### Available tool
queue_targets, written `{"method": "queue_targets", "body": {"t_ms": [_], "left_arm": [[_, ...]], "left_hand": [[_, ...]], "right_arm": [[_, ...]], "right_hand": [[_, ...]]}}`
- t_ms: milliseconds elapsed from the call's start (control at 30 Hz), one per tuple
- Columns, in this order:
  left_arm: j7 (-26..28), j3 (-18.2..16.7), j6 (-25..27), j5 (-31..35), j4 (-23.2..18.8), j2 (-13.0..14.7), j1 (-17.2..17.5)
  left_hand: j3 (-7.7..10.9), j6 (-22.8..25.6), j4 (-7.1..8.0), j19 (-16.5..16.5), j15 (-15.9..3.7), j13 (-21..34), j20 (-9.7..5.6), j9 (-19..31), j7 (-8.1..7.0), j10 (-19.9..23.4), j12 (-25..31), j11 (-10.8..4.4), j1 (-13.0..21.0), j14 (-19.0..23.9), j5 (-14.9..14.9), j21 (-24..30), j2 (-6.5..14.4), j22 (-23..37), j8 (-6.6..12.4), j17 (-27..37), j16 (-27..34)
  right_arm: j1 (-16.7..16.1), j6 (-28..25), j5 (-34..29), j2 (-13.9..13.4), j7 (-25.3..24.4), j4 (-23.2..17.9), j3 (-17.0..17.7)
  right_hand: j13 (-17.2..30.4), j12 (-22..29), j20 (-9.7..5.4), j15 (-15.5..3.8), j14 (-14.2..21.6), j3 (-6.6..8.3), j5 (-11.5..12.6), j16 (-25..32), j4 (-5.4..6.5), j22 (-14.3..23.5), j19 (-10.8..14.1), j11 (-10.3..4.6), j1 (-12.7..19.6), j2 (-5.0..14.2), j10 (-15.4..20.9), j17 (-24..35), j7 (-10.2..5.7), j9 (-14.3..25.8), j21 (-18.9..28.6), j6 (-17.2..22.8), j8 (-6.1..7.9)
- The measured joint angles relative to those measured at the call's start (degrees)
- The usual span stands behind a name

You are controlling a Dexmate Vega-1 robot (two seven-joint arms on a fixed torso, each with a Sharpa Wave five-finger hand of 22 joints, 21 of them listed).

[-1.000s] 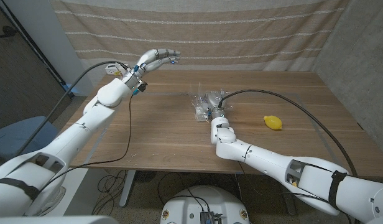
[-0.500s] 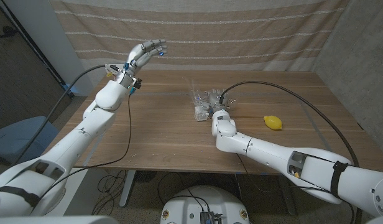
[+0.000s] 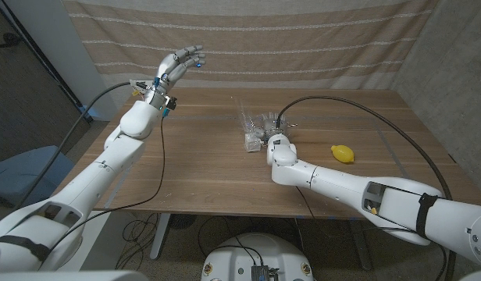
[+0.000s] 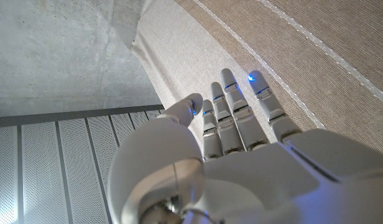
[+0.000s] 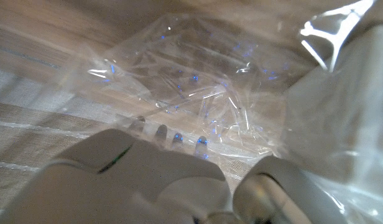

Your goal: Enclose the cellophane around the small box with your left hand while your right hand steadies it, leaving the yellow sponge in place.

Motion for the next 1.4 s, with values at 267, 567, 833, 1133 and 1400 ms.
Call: {"method": "queue_targets", "body": {"t_ms": [267, 567, 833, 1133, 1400], "left_arm": [[0.6, 0.0, 0.6, 0.0, -0.4, 0.0, 0.1], [1.2, -0.1, 0.7, 0.2, -0.9, 0.0, 0.5], [1.3, -0.4, 0.7, 0.2, -1.4, 0.2, 1.0], [1.5, -0.7, 0.6, 0.2, -2.4, 0.7, 2.0], [1.6, -0.7, 0.8, 0.1, -2.5, 0.7, 2.0]], "left_hand": [[0.84, -1.6, 0.38, -0.2, -0.01, 0.5, 0.20, 0.3, -0.18, -1.2, -0.2, -0.16, 0.0, -0.6, 0.0, 0.0, 0.0, 0.0, 0.00, 0.7, 0.4], [0.85, -2.6, 0.38, -0.5, -0.12, 0.8, -0.10, 0.3, -0.59, -2.2, -0.4, -0.23, 0.6, -1.3, 0.0, 0.0, -0.2, 0.0, 0.00, 1.2, 0.9], [0.84, -3.4, 0.38, -0.5, 0.31, 1.1, -0.10, 0.3, -0.70, -3.0, -0.4, -0.28, 1.0, -1.7, 0.0, 0.0, -0.5, 0.0, 0.00, 1.5, 0.9], [0.84, -3.9, 0.38, -0.8, 0.31, 1.1, 0.19, 0.1, -0.58, -3.2, -0.4, -0.09, 0.7, -1.7, -0.2, 0.0, -0.8, 0.0, 0.00, 1.5, 0.9], [0.84, -4.6, 0.38, -0.8, 0.29, 1.3, 0.19, 0.1, -0.69, -3.7, -0.4, -0.23, 0.5, -2.3, -0.5, 0.0, -1.0, 0.0, 0.00, 1.5, 0.9]], "right_arm": [[1.1, 1.2, 1.8, -1.1, 3.6, -0.8, -0.8], [1.2, 1.8, 3.6, -1.9, 5.2, -1.3, -0.5], [-0.3, 2.3, 4.5, -3.5, 4.1, -3.8, 1.1], [-4.1, 5.9, 5.1, -5.4, -3.9, -7.8, 5.8], [-7.9, 6.4, 5.2, -6.3, -3.9, -10.7, 11.1]], "right_hand": [[-0.2, 1.8, 0.00, 0.60, 0.0, -0.37, 1.1, 1.0, -0.37, 0.0, 0.0, 0.23, -0.5, -0.49, 0.2, -1.4, 0.39, 0.0, 1.5, -0.5, 1.49], [-1.2, 3.7, 0.00, -0.95, 4.4, -1.09, 1.9, 2.5, -0.13, -0.3, 0.0, -1.31, -1.1, 1.49, 7.4, -3.6, -0.11, -0.4, 1.5, 8.4, 3.80], [-0.8, 3.5, 0.00, -1.27, 4.0, -1.08, 2.1, 2.4, -0.14, -0.4, 0.0, -1.35, -0.9, 2.28, 7.6, -3.9, 0.61, -0.4, 1.5, 8.7, 3.39], [-0.7, 3.5, -0.56, -1.25, 4.1, -0.83, 2.3, 2.2, -0.39, -0.4, 1.4, -1.88, -0.2, 2.90, 8.1, -4.3, 0.47, -0.4, 1.5, 8.8, 3.39], [-0.9, 3.3, -0.53, -1.46, 6.8, -0.59, 2.3, 2.7, -1.10, -0.3, 4.7, -1.54, 0.7, 3.79, 9.2, -5.1, 0.75, -0.4, 1.9, 11.0, 3.40]]}}
